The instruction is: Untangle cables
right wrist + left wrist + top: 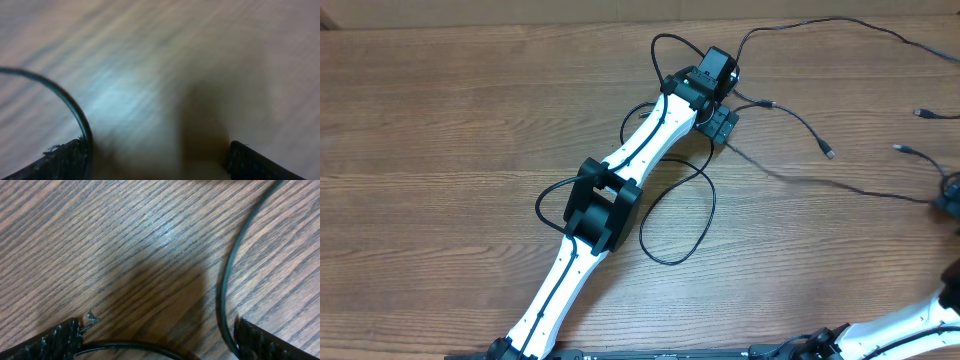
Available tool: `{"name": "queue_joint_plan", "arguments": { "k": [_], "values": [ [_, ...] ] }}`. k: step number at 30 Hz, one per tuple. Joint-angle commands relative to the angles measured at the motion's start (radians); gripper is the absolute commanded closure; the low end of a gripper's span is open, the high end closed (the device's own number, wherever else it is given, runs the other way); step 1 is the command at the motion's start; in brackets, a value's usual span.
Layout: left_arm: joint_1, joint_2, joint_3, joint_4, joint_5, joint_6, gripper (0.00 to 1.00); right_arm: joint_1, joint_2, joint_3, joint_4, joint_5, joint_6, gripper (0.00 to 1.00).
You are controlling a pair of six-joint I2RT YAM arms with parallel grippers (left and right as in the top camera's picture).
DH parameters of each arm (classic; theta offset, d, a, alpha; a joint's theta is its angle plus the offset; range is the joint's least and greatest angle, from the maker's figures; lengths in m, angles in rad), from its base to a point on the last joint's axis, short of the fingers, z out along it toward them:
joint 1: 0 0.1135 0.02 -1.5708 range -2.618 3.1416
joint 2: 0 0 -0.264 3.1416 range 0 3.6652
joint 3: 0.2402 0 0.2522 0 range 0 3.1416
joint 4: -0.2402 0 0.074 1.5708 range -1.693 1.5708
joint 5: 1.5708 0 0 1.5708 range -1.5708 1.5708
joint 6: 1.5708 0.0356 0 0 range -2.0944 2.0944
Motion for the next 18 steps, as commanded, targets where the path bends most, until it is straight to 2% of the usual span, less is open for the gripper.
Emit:
{"name": "queue_joint_plan", "arguments": {
  "k": [1,6,11,18],
  "values": [
    [0.003,0.077,-0.049,-0.040,0.026,-0.040,0.01,-0.095,0.110,-0.076,-0.044,0.159,0.060,0.11],
    [0.003,0.077,-0.049,-0.040,0.026,-0.040,0.00,-0.162,0.110,-0.061,-0.039,0.029,0.144,0.11],
    [0.003,0.077,-0.049,-0.035,0.060,-0.040,0.01,-0.176,0.110,-0.056,-0.016,-0.178,0.169,0.18],
    [0.003,0.077,-0.049,-0.036,0.105,-0.040,0.00,-0.150,0.110,-0.034,0.005,-0.196,0.192,0.17]
  ]
}}
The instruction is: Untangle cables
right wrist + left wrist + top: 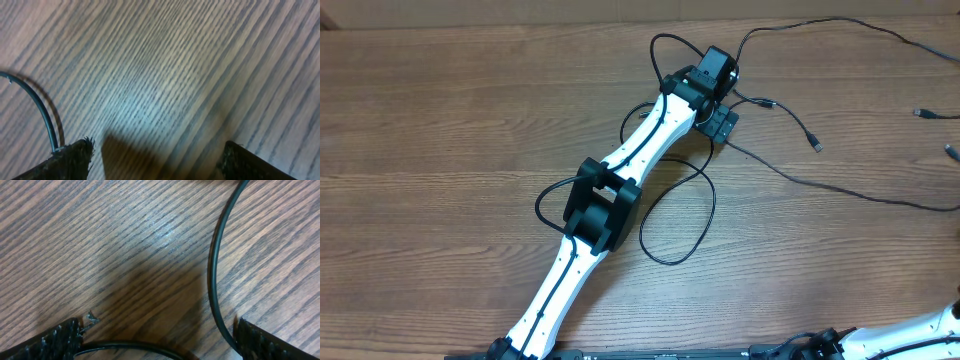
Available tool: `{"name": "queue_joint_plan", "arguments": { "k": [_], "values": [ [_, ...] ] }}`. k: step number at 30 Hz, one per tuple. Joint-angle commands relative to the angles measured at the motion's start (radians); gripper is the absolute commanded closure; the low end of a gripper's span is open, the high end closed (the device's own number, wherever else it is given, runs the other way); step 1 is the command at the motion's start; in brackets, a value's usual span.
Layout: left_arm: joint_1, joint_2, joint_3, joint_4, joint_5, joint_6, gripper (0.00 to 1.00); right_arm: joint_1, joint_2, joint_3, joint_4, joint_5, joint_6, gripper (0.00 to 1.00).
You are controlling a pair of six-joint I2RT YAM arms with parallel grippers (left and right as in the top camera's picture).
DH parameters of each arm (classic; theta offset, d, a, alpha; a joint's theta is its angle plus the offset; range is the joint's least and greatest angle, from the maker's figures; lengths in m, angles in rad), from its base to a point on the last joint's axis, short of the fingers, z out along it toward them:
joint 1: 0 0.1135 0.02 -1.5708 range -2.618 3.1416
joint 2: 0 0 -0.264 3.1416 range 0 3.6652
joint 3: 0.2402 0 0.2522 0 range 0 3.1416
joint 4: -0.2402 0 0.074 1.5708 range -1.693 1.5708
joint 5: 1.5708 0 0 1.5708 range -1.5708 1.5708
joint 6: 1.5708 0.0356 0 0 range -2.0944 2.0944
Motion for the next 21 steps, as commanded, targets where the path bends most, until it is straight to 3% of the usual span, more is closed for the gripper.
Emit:
{"name": "queue_joint_plan", "arguments": {
  "k": [1,5,8,11,12,21],
  "values": [
    [0.002,0.077,-0.049,-0.038,0.092,-0.033,0.00,0.020,0.105,-0.038,-0.036,-0.070,0.057,0.17],
    [0.002,0.077,-0.049,-0.038,0.121,-0.034,0.01,0.031,0.105,-0.033,-0.035,-0.141,0.059,0.15],
    [0.002,0.077,-0.049,-0.051,0.172,-0.034,0.00,0.033,0.105,-0.015,-0.038,-0.319,0.060,0.15],
    [0.002,0.077,-0.049,-0.065,0.195,-0.040,0.01,0.038,0.104,0.011,-0.044,-0.472,0.062,0.00],
    [0.002,0.077,-0.049,-0.063,0.195,-0.054,0.01,0.044,0.103,0.026,-0.058,-0.491,0.069,0.00],
    [0.004,0.070,-0.027,-0.117,0.196,-0.049,0.00,0.084,0.060,0.137,-0.244,-0.400,0.062,0.00]
  ]
}}
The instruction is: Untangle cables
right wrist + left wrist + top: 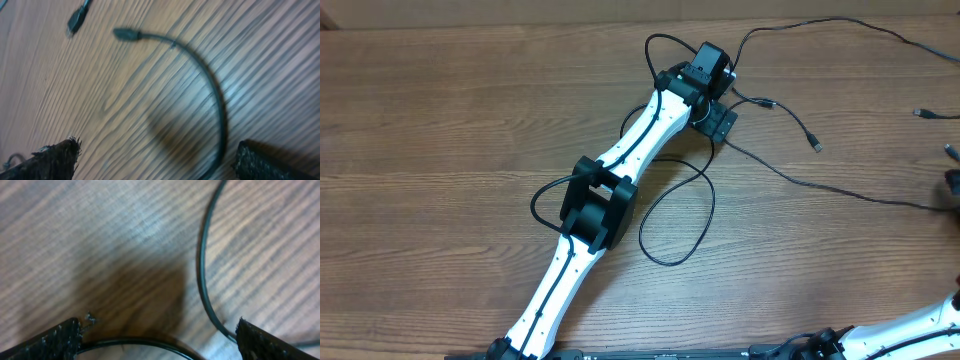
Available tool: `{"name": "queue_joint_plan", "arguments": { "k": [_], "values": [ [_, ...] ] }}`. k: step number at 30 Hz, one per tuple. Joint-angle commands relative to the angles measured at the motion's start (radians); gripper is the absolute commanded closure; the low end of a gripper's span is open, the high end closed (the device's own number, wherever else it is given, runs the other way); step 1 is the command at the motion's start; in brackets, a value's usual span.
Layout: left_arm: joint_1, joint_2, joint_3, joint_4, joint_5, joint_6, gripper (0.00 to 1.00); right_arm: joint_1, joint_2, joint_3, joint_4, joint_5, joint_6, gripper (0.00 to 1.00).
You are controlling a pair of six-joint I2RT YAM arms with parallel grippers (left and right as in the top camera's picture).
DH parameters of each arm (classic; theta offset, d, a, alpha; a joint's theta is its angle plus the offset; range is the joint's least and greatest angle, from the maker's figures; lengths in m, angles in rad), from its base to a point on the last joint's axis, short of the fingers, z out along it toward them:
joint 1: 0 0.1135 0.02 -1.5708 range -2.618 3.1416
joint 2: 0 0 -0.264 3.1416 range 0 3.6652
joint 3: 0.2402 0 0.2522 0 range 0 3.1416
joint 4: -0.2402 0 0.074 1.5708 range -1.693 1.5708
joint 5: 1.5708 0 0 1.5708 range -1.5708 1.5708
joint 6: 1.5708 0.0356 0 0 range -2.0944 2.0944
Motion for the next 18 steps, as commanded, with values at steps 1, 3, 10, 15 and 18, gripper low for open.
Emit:
{"name": "queue_joint_plan", "arguments": {
  "k": [1,3,10,15,18],
  "values": [
    [-0.010,0.076,-0.023,-0.084,0.101,-0.034,0.00,0.023,0.004,0.030,-0.060,0.054,0.008,0.00],
    [-0.010,0.063,0.021,-0.120,0.099,0.003,0.00,0.033,-0.026,0.050,-0.100,0.108,0.003,0.00],
    [-0.011,-0.048,0.195,-0.212,-0.055,0.010,0.00,0.078,-0.180,0.074,-0.170,0.152,0.011,0.00],
    [-0.006,-0.146,0.258,-0.300,-0.145,0.010,0.01,0.141,-0.294,0.074,-0.232,0.160,0.010,0.00],
    [-0.002,-0.201,0.268,-0.348,-0.211,-0.008,0.00,0.196,-0.356,0.074,-0.295,0.160,0.010,0.00]
  ]
}}
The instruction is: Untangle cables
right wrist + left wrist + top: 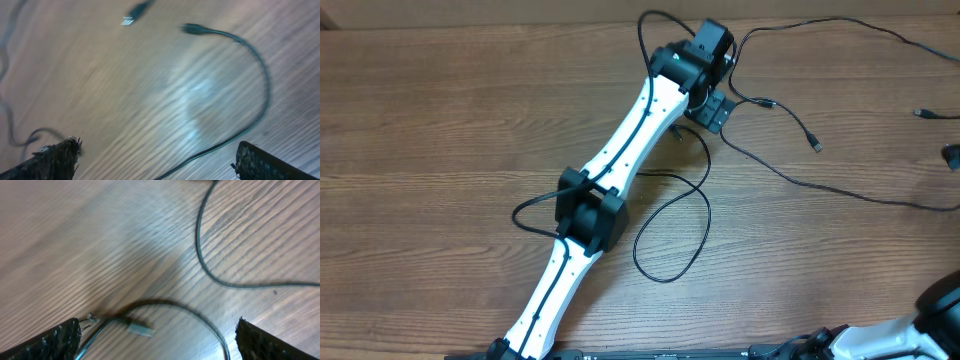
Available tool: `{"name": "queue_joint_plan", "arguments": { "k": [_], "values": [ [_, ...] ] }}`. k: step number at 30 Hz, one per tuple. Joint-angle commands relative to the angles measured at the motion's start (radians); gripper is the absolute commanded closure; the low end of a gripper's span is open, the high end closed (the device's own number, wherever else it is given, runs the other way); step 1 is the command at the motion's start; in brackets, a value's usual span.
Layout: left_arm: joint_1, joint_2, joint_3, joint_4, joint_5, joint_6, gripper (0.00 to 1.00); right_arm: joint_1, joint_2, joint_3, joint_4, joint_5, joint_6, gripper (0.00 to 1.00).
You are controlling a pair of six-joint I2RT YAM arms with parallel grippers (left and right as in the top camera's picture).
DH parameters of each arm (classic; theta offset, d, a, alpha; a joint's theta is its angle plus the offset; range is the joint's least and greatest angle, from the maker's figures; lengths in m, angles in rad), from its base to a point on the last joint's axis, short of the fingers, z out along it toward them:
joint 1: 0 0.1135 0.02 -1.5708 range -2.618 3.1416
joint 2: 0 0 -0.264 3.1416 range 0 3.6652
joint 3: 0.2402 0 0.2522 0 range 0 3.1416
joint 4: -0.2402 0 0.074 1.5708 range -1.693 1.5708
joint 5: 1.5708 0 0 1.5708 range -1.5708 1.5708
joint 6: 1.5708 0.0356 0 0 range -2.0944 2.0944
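Observation:
Several thin black cables (pixel 790 175) lie tangled on the wooden table. One forms a loop (pixel 672 232) beside my left arm. My left gripper (pixel 713 107) hangs at the far middle, over a crossing of cables. In the left wrist view this gripper (pixel 160 341) is open, with a cable's plug end (pixel 140 328) on the table between its fingers and a second cable (pixel 210 272) curving beyond. My right gripper (pixel 160 161) is open above a curved cable (pixel 260 75) ending in a plug (pixel 190 28). Nothing is held.
Loose plug ends lie at the right: one (pixel 817 146) near the middle and two (pixel 923 113) by the right edge. Another cable (pixel 840 25) runs along the far edge. My right arm (pixel 938 298) shows at the bottom right corner.
My left arm has reached farther toward the table's far edge, and a plug end now shows between its open fingers. My right gripper has left the right edge; its view now takes in more table.
My left gripper stood open over the cable crossing, with a cable at its fingers' base. My right gripper was low at the right edge beside a cable. That cable's plug end then lay farther right. Now both grippers are open with more of the table in view.

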Motion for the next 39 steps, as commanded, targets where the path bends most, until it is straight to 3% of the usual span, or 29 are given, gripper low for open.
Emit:
{"name": "queue_joint_plan", "arguments": {
  "k": [1,4,12,18,27,33,39],
  "values": [
    [0.005,-0.138,0.045,-0.042,-0.151,-0.043,0.00,0.077,-0.089,0.026,-0.060,0.012,0.000,0.00],
    [0.026,-0.185,0.045,-0.091,-0.243,-0.119,0.00,0.158,-0.130,0.026,-0.140,0.040,0.000,0.00],
    [0.189,-0.259,0.045,-0.234,-0.240,-0.237,0.01,0.477,-0.165,0.026,-0.298,0.049,-0.008,0.00],
    [0.363,-0.264,0.045,-0.326,-0.193,-0.283,0.00,0.791,-0.165,0.026,-0.314,0.131,-0.005,0.00],
    [0.547,-0.264,0.044,-0.338,-0.135,-0.283,0.00,1.187,-0.143,0.025,-0.272,0.203,0.049,0.00],
    [0.589,-0.264,0.044,-0.337,-0.135,-0.283,0.00,1.354,-0.110,0.025,-0.251,0.326,0.048,0.00],
    [0.591,-0.264,0.044,-0.337,-0.135,-0.283,0.00,1.429,-0.011,0.025,-0.191,0.395,0.018,0.00]
  ]
}}
